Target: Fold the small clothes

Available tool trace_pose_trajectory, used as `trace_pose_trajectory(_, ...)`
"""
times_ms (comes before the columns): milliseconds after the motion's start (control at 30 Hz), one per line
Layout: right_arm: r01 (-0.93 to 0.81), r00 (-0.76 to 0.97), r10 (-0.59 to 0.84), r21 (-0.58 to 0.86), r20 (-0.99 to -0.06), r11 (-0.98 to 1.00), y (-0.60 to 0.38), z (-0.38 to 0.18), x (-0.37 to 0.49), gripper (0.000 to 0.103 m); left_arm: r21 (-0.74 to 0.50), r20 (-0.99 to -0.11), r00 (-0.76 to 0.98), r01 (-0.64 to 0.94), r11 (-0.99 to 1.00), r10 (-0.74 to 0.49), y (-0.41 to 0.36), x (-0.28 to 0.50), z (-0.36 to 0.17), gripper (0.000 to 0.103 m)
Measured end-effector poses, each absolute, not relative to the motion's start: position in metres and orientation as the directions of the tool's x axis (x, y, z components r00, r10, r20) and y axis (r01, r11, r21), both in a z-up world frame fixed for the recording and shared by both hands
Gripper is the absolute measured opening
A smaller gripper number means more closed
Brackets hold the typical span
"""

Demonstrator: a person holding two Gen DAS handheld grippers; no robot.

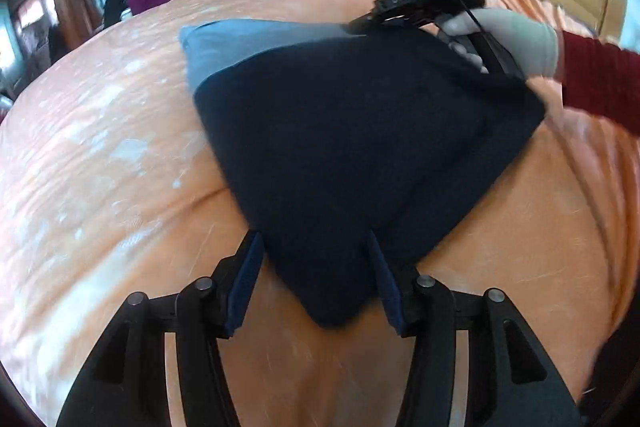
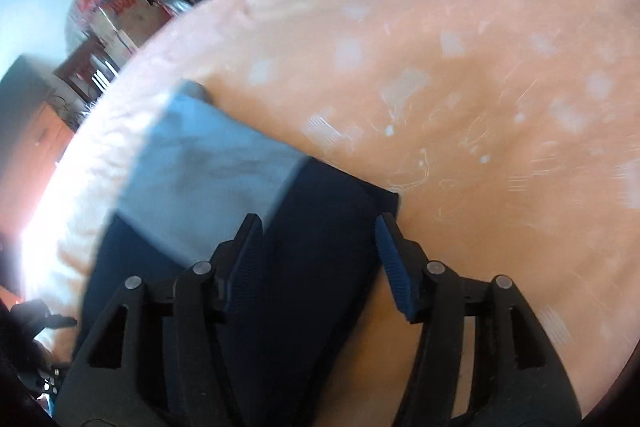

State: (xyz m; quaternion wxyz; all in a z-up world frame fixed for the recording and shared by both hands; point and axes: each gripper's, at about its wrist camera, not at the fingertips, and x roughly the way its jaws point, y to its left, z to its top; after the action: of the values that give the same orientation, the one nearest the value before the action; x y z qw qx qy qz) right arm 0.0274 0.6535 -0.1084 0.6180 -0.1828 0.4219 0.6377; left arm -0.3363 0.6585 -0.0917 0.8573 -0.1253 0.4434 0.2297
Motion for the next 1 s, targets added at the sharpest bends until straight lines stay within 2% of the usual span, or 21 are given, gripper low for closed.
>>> trace_pose_trajectory(67, -0.951, -0.135, 0.685, 0.289, -0.716, 0.114, 0.613, -0.073, 0.012, 0.064, -0.001, -0.798, 0.514, -0.524, 0.852, 0.315, 0.650, -0.348, -0.076, 0.057)
trace_pose_trajectory(133, -0.956, -0.105, 0.715, 0.268, -0.692, 0.119, 0.567, -0.051, -0.007, 0.089, 0.010, -0.786, 0.496, -0.588, 0.809, 0.370, 0.648, -0.366, -0.067, 0.066)
trace_pose_trajectory(200, -0.959, -0.070, 0.731, 0.247, -0.679, 0.137, 0.526, -0.043, -0.025, 0.095, 0.027, -0.790, 0.443, -0.666, 0.746, 0.424, 0.657, -0.386, -0.063, 0.067)
trace_pose_trajectory(333, -0.942, 0.016, 0.672, 0.214, -0.741, 0.259, 0.447, -0.063, -0.050, 0.097, 0.038, -0.796, 0.327, -0.812, 0.582, 0.509, 0.681, -0.425, -0.063, 0.080)
trace_pose_trajectory(467, -0.919, 0.072, 0.573, 0.169, -0.816, 0.357, 0.420, -0.101, -0.054, 0.097, 0.050, -0.882, 0.214, -0.844, 0.534, 0.420, 0.704, -0.428, -0.104, 0.086)
trace_pose_trajectory(600, -0.916, 0.105, 0.438, 0.085, -0.893, 0.392, 0.421, -0.139, -0.056, 0.100, 0.040, -0.907, 0.196, -0.841, 0.539, 0.373, 0.709, -0.419, -0.121, 0.102)
trace_pose_trajectory(700, -0.928, 0.148, 0.448, 0.033, -0.882, 0.371, 0.423, -0.143, -0.062, 0.103, 0.053, -0.920, 0.157, -0.857, 0.513, 0.358, 0.716, -0.410, -0.122, 0.103)
trace_pose_trajectory(1000, -0.916, 0.200, 0.470, 0.007, -0.860, 0.402, 0.431, -0.147, -0.063, 0.103, 0.029, -0.855, 0.211, -0.893, 0.450, 0.473, 0.722, -0.402, -0.131, 0.103)
